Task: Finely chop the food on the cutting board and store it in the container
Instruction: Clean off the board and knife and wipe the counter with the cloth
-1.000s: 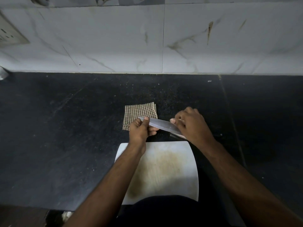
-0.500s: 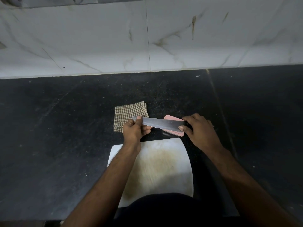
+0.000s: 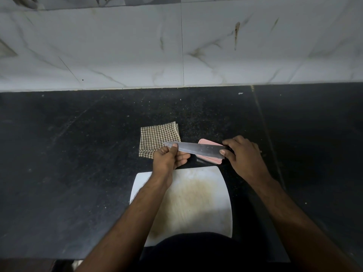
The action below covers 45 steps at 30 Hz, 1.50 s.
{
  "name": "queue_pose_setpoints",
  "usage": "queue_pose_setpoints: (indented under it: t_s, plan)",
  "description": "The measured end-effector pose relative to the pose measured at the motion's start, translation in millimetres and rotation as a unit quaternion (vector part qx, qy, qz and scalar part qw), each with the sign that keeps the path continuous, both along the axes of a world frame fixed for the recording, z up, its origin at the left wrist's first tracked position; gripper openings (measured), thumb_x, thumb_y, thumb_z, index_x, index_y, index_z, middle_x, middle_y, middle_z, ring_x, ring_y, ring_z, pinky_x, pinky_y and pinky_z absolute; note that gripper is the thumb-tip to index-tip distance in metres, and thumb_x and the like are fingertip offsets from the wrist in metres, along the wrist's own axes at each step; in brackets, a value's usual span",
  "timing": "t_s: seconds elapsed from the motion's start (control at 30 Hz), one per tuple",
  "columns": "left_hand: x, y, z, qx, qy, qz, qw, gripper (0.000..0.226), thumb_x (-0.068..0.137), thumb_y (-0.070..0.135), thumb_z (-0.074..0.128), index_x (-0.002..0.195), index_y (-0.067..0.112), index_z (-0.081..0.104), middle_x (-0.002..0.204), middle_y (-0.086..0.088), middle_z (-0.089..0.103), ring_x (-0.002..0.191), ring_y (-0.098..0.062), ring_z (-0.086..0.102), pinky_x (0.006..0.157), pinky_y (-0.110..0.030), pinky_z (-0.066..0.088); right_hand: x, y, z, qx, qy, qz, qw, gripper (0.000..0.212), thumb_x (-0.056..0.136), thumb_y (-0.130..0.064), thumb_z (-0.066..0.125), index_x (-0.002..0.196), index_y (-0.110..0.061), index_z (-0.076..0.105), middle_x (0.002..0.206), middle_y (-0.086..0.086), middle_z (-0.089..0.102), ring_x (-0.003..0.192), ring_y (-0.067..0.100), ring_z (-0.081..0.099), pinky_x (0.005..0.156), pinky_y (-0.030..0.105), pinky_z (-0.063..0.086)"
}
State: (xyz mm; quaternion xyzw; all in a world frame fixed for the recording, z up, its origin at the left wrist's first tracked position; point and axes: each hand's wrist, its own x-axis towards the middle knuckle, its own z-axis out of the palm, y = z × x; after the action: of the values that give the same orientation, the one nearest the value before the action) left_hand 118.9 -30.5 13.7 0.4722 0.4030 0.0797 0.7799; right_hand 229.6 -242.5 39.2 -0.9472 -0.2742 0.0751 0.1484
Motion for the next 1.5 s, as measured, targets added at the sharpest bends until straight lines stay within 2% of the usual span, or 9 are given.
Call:
queue_pose_setpoints:
  t_s: [0.53,0.77,0.9,1.0,1.1,1.23,1.3,1.4,1.5]
  plan:
    - [-10,6,0,0.031,0.006,0.020,0.999,0.031,0.107,0.024,0.055,0.102,-0.001,0.073,0.095,-0.019,0.078,0.081,-0.026,0.077,0.069,-0.031,0.064,-3,7,1,0.034,-0.013,0.018,0.999,0.039,0.100,-0.036,0.058,0.135,-0.019,0.058,0.127,0.001,0.056,0.119,0.021,0.053,0.103,0.044,0.038]
    - [-43,28,3,0.075,0.018,0.073,0.994,0.027,0.108,0.018,0.052,0.103,-0.002,0.070,0.086,-0.016,0.076,0.070,-0.021,0.073,0.067,-0.031,0.062,-28,55,1,0.068,-0.088,0.128,0.986,0.022,0.096,-0.016,0.062,0.116,-0.022,0.069,0.107,-0.002,0.064,0.098,0.019,0.061,0.087,0.039,0.048]
    - [-70,46,-2,0.105,0.043,0.113,0.987,0.025,0.107,0.018,0.054,0.106,-0.003,0.069,0.092,-0.019,0.076,0.074,-0.023,0.073,0.071,-0.035,0.063,-61,103,0,0.080,-0.082,0.214,0.970,0.034,0.097,-0.031,0.041,0.105,-0.027,0.073,0.098,-0.007,0.070,0.095,0.017,0.063,0.086,0.039,0.047]
    - [-89,57,-9,0.154,0.068,0.124,0.978,0.024,0.106,0.018,0.055,0.102,0.001,0.071,0.088,-0.016,0.077,0.074,-0.022,0.072,0.072,-0.037,0.061,-81,134,-6,0.067,-0.071,0.236,0.967,0.016,0.098,-0.034,0.057,0.097,-0.029,0.072,0.093,-0.011,0.070,0.091,0.013,0.062,0.086,0.036,0.043]
    - [-103,64,-13,0.249,0.102,0.106,0.957,0.022,0.104,0.022,0.059,0.091,0.011,0.072,0.080,-0.005,0.076,0.071,-0.018,0.070,0.068,-0.035,0.057,-87,160,-10,0.047,-0.074,0.230,0.969,0.014,0.093,-0.041,0.066,0.094,-0.028,0.068,0.093,-0.010,0.066,0.091,0.013,0.058,0.086,0.035,0.043]
    - [-115,69,-12,0.335,0.154,0.029,0.929,0.013,0.098,0.027,0.067,0.086,0.024,0.069,0.080,0.006,0.071,0.068,-0.001,0.062,0.063,-0.017,0.048,-82,192,-15,0.015,-0.079,0.235,0.969,0.024,0.092,-0.031,0.070,0.111,-0.020,0.062,0.109,-0.002,0.060,0.099,0.014,0.055,0.084,0.031,0.049]
    - [-120,72,-12,0.350,0.166,-0.024,0.922,0.007,0.093,0.028,0.074,0.094,0.026,0.068,0.088,0.007,0.070,0.076,-0.002,0.063,0.067,-0.015,0.046,-80,206,-19,-0.001,-0.070,0.231,0.970,0.039,0.091,-0.030,0.072,0.125,-0.016,0.057,0.121,0.002,0.056,0.106,0.016,0.055,0.086,0.031,0.051]
    - [-130,75,-14,0.390,0.201,-0.088,0.894,0.027,0.086,0.032,0.082,0.105,0.026,0.064,0.101,0.009,0.058,0.087,-0.004,0.058,0.071,-0.011,0.041,-77,221,-29,-0.022,-0.064,0.224,0.972,0.056,0.093,-0.029,0.070,0.141,-0.011,0.048,0.134,0.007,0.051,0.116,0.020,0.053,0.092,0.033,0.052]
    - [-141,72,-14,0.406,0.234,-0.117,0.876,0.037,0.082,0.032,0.085,0.108,0.026,0.060,0.106,0.008,0.047,0.085,-0.004,0.051,0.069,-0.011,0.036,-76,226,-34,-0.053,-0.108,0.230,0.966,0.051,0.095,-0.021,0.067,0.141,-0.009,0.050,0.133,0.009,0.055,0.115,0.022,0.052,0.090,0.032,0.051]
